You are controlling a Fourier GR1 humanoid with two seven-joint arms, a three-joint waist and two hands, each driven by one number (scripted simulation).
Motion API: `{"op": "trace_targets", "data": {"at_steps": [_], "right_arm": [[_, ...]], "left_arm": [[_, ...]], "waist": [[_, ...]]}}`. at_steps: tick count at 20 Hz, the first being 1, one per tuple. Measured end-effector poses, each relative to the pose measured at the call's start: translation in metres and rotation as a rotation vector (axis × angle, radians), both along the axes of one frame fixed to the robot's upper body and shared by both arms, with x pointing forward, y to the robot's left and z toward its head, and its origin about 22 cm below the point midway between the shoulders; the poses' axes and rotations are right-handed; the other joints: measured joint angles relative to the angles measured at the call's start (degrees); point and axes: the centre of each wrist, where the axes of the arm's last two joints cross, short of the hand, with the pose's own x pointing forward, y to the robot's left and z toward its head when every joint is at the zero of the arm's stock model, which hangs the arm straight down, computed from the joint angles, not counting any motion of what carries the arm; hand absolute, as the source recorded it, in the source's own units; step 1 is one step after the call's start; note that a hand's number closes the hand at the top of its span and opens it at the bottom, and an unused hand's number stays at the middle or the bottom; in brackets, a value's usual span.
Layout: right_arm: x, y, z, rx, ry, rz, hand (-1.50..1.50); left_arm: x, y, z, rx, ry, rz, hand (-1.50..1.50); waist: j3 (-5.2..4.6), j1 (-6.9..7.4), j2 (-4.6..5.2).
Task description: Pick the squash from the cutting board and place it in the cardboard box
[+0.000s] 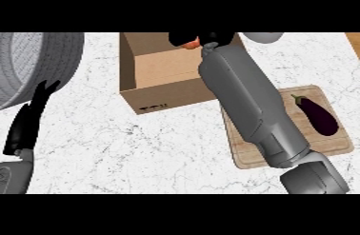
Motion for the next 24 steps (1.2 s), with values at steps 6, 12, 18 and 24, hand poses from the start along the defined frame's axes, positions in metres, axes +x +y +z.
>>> {"op": "trace_targets", "data": {"at_steps": [6, 12, 18, 24], "right_arm": [[0.014, -0.009, -0.019, 0.017, 0.055, -0.089, -1.5], [0.019, -0.02, -0.037, 0.133, 0.113, -0.127, -1.5], [0.021, -0.022, -0.036, 0.175, 0.015, -0.104, -1.5], [0.021, -0.028, -0.037, 0.252, -0.171, -0.117, -1.5]], "left_arm": [[0.004, -0.007, 0.002, 0.002, -0.015, -0.027, 0.0], [0.008, -0.012, 0.007, 0.004, -0.027, -0.041, 0.0], [0.012, -0.012, 0.009, 0.006, -0.031, -0.039, 0.0], [0.009, -0.007, 0.005, 0.004, -0.024, -0.025, 0.0]], "waist": [[-0.01, 1.43, 0.68], [0.1, 2.26, 1.16], [0.11, 2.3, 1.25], [0.15, 1.41, 0.75]]}}
